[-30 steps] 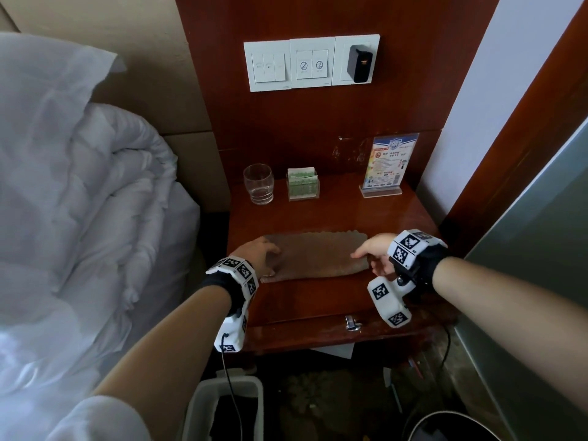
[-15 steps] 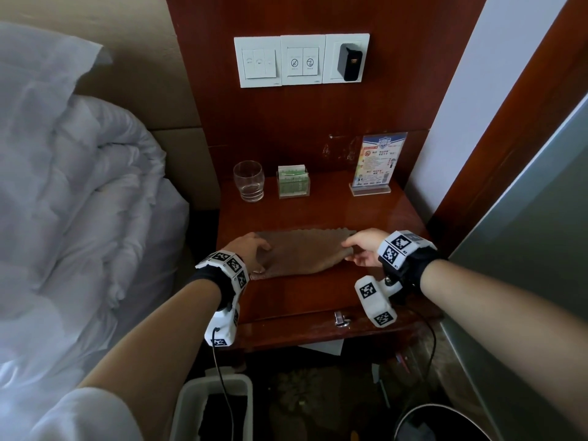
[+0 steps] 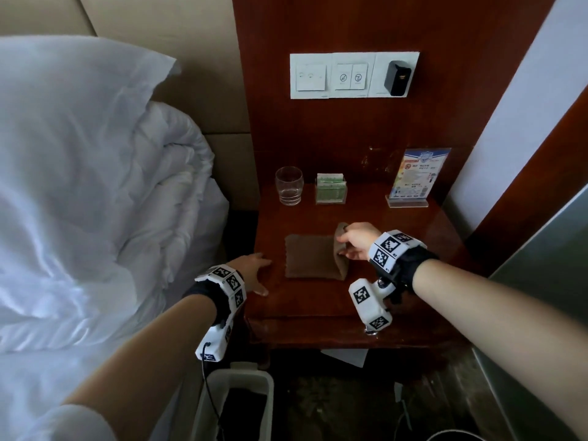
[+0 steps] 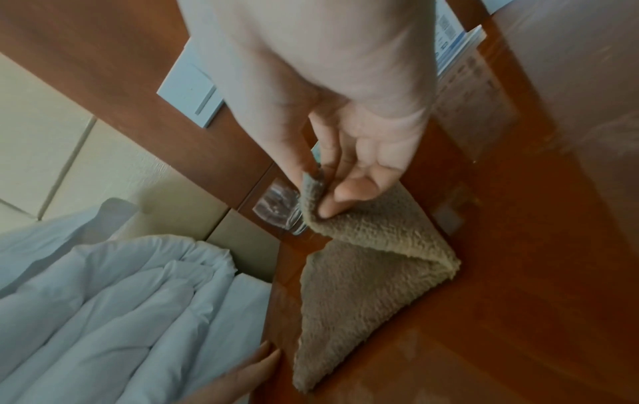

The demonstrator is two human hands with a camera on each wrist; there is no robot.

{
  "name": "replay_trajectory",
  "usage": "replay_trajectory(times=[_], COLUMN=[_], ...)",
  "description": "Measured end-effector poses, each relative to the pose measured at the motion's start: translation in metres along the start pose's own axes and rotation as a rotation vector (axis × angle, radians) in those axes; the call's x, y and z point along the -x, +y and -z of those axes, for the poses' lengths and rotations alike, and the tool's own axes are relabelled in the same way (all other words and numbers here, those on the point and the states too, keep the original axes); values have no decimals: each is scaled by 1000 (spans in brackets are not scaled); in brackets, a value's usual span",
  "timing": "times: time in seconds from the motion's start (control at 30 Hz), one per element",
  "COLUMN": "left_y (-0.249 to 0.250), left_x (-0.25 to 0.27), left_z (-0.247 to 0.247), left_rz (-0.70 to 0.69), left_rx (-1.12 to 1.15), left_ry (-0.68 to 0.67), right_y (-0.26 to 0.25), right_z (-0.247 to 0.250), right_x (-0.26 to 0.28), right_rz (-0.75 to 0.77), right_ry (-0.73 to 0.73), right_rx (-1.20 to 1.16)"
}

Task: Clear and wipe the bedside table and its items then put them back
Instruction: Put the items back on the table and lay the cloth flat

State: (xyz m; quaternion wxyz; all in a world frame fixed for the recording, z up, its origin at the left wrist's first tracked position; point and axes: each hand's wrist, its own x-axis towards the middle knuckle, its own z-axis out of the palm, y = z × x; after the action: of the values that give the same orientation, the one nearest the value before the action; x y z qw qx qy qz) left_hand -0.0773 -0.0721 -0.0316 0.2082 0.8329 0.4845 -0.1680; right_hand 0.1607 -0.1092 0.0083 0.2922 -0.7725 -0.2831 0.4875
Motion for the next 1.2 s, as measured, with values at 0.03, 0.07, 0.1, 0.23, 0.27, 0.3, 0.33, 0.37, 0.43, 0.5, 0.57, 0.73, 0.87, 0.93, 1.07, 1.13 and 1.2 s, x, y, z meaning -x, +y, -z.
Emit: replay_trajectory(times=[0.03, 0.07, 0.1, 0.23, 0.27, 0.3, 0.33, 0.37, 0.43, 0.5, 0.57, 0.73, 0.87, 0.93, 1.07, 1.13, 1.2], left_y=[0, 0, 1, 6, 7, 7, 6, 5, 4, 4, 3, 5, 7, 9, 11, 11, 10], left_x=[1, 1, 1, 2, 3, 3, 4, 4, 5, 4, 4, 1, -1, -1, -2, -3, -4], left_z=[-2, -4, -4, -1, -1, 0, -1, -1, -2, -2, -2, 1, 5, 7, 10, 10, 10], left_rz=[3, 4, 4, 9, 7, 6, 6, 7, 10, 12, 13, 24, 35, 44, 53, 59, 62], left_rx=[-17, -34, -56, -113, -117, -112, -102, -93, -88, -82, -75, -109, -146, -169, -195, -191, -190], left_ry=[-26, -39, -45, -54, -48, -44, -43, -42, -39, -41, -43, -50, -74, -88, -107, -109, -112], right_y=[-2, -3, -4, -4, -4, -3, -2, -2, 0, 3, 7, 10, 1, -4, -9, -6, -1], right_z=[-5, -10, -13, -28, -31, -36, -40, -45, -54, -63, -69, -77, -69, -58, -35, -28, -27], right_x=[0, 0, -1, -4, -6, -8, -9, -9, -9, -9, -11, -7, -5, -7, -22, -29, -35], right_rz=[11, 33, 58, 152, 179, 207, 238, 269, 333, 360, 368, 399, 402, 386, 226, 114, 39], right_ry=[0, 5, 14, 34, 34, 37, 41, 41, 33, 13, -9, -145, -148, -25, 234, 257, 201], right_rx=[16, 35, 50, 70, 70, 88, 121, 160, 242, 320, 381, 598, 643, 593, 480, 475, 450])
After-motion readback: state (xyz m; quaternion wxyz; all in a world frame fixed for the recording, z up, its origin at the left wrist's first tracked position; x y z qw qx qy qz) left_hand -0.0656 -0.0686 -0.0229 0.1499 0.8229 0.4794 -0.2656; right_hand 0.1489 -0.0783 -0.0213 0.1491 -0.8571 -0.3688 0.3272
